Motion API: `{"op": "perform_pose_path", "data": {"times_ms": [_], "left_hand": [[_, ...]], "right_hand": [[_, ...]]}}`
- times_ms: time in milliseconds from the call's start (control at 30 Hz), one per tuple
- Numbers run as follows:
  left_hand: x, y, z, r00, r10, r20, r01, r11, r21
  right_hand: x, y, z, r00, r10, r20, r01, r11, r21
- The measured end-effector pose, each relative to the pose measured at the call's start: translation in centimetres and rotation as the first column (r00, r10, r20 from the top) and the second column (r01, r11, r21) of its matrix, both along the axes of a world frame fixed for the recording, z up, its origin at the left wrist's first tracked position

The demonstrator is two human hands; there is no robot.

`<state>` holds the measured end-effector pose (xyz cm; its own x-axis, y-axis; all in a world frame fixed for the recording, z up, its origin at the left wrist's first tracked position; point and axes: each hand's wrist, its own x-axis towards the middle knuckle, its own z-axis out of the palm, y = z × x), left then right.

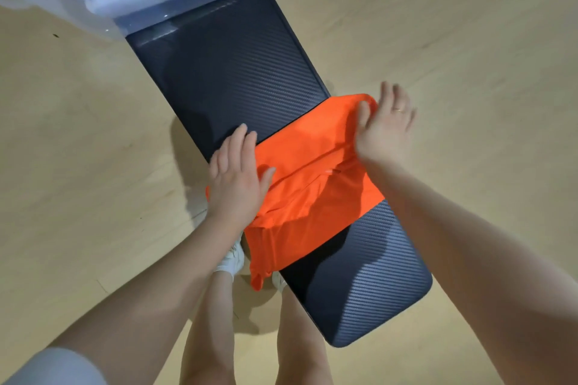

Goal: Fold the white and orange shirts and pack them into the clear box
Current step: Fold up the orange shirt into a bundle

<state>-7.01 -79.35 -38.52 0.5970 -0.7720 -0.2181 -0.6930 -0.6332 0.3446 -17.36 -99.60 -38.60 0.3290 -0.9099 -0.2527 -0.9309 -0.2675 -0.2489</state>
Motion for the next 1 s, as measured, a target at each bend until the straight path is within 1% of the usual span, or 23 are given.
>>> {"op": "perform_pose_path", "data": {"times_ms": [33, 67, 100, 133, 167, 200, 233, 267, 300, 400, 467, 500, 533, 567, 633, 667, 700, 733, 800, 867, 933, 967, 1000], "left_hand": [[-0.6, 0.0, -0.3, 0.998, -0.05, 0.024, 0.05, 0.999, 0.008], [-1.2, 0.1, -0.8, 0.994, -0.099, 0.036, 0.099, 0.995, 0.022], [-1.6, 0.2, -1.2, 0.991, -0.131, 0.034, 0.129, 0.991, 0.045], [-2.0, 0.5, -1.7, 0.99, -0.138, 0.03, 0.135, 0.988, 0.074], [-2.2, 1.0, -2.2, 0.992, -0.124, 0.026, 0.121, 0.987, 0.108], [-2.3, 1.5, -2.6, 0.994, -0.103, 0.032, 0.098, 0.987, 0.129], [-2.3, 2.0, -2.8, 0.996, -0.087, 0.038, 0.081, 0.986, 0.146], [-2.2, 2.5, -3.0, 0.996, -0.081, 0.045, 0.074, 0.985, 0.154], [-2.1, 2.9, -3.0, 0.995, -0.084, 0.046, 0.075, 0.983, 0.165], [-1.8, 4.0, -2.9, 0.998, -0.055, 0.01, 0.052, 0.98, 0.194], [-1.7, 4.6, -3.0, 0.996, 0.021, -0.084, -0.005, 0.984, 0.179], [-1.7, 4.9, -3.0, 0.988, 0.063, -0.141, -0.041, 0.987, 0.154], [-1.8, 5.2, -2.9, 0.975, 0.099, -0.199, -0.078, 0.991, 0.112], [-1.9, 5.2, -2.7, 0.958, 0.131, -0.256, -0.118, 0.991, 0.064], [-2.3, 5.0, -2.0, 0.908, 0.21, -0.362, -0.24, 0.97, -0.038], [-2.5, 4.8, -1.9, 0.864, 0.271, -0.424, -0.332, 0.94, -0.078], [-2.6, 4.6, -1.6, 0.799, 0.344, -0.494, -0.44, 0.893, -0.09], [-2.6, 4.7, -1.9, 0.706, 0.417, -0.572, -0.55, 0.832, -0.073], [-2.4, 5.0, -1.8, 0.489, 0.506, -0.711, -0.703, 0.711, 0.024], [-2.4, 5.1, -1.5, 0.241, 0.53, -0.813, -0.779, 0.606, 0.164], [-2.4, 5.2, -1.3, 0.016, 0.524, -0.852, -0.822, 0.492, 0.287], [-2.3, 5.4, -1.6, -0.071, 0.503, -0.861, -0.827, 0.452, 0.333], [-2.2, 5.7, -2.4, -0.136, 0.475, -0.869, -0.828, 0.427, 0.363]], "right_hand": [[0.0, 1.7, 0.4, 0.98, 0.196, 0.036, -0.195, 0.98, -0.047], [0.0, 3.5, 0.8, 0.918, 0.389, 0.08, -0.385, 0.921, -0.063], [-0.2, 5.1, 0.6, 0.822, 0.56, 0.106, -0.557, 0.828, -0.055], [-0.3, 6.5, 0.2, 0.715, 0.691, 0.105, -0.691, 0.721, -0.049], [-0.5, 7.3, -0.4, 0.623, 0.779, 0.078, -0.778, 0.627, -0.045], [-0.7, 7.5, -1.1, 0.56, 0.828, 0.034, -0.827, 0.561, -0.043], [-0.9, 7.1, -1.7, 0.535, 0.845, -0.01, -0.844, 0.534, -0.04], [-1.1, 6.4, -2.2, 0.539, 0.84, -0.056, -0.842, 0.538, -0.034], [-1.4, 5.6, -2.5, 0.567, 0.819, -0.091, -0.823, 0.567, -0.03], [-3.2, 2.5, -2.3, 0.746, 0.652, -0.137, -0.652, 0.756, 0.047], [-4.8, 0.7, -1.8, 0.837, 0.506, -0.208, -0.48, 0.862, 0.165], [-5.3, 0.4, -1.5, 0.851, 0.465, -0.246, -0.423, 0.882, 0.205], [-5.6, 0.6, -1.1, 0.855, 0.453, -0.254, -0.41, 0.889, 0.204], [-5.6, 1.1, -0.6, 0.854, 0.468, -0.227, -0.438, 0.882, 0.173], [-4.9, 3.2, 0.5, 0.833, 0.543, -0.108, -0.537, 0.839, 0.087], [-4.5, 4.5, 0.9, 0.803, 0.595, -0.049, -0.592, 0.804, 0.059], [-4.0, 6.0, 1.3, 0.757, 0.653, -0.004, -0.652, 0.757, 0.042], [-3.5, 7.5, 1.5, 0.703, 0.711, 0.024, -0.711, 0.702, 0.034], [-2.6, 10.0, 1.4, 0.593, 0.804, 0.051, -0.805, 0.592, 0.02], [-2.1, 11.7, 0.9, 0.527, 0.847, 0.061, -0.849, 0.527, 0.018], [-2.0, 12.9, 0.0, 0.51, 0.859, 0.049, -0.86, 0.508, 0.038], [-2.2, 13.2, -0.6, 0.513, 0.858, 0.029, -0.858, 0.511, 0.048], [-2.5, 13.3, -1.1, 0.517, 0.856, 0.0, -0.855, 0.516, 0.056]]}}
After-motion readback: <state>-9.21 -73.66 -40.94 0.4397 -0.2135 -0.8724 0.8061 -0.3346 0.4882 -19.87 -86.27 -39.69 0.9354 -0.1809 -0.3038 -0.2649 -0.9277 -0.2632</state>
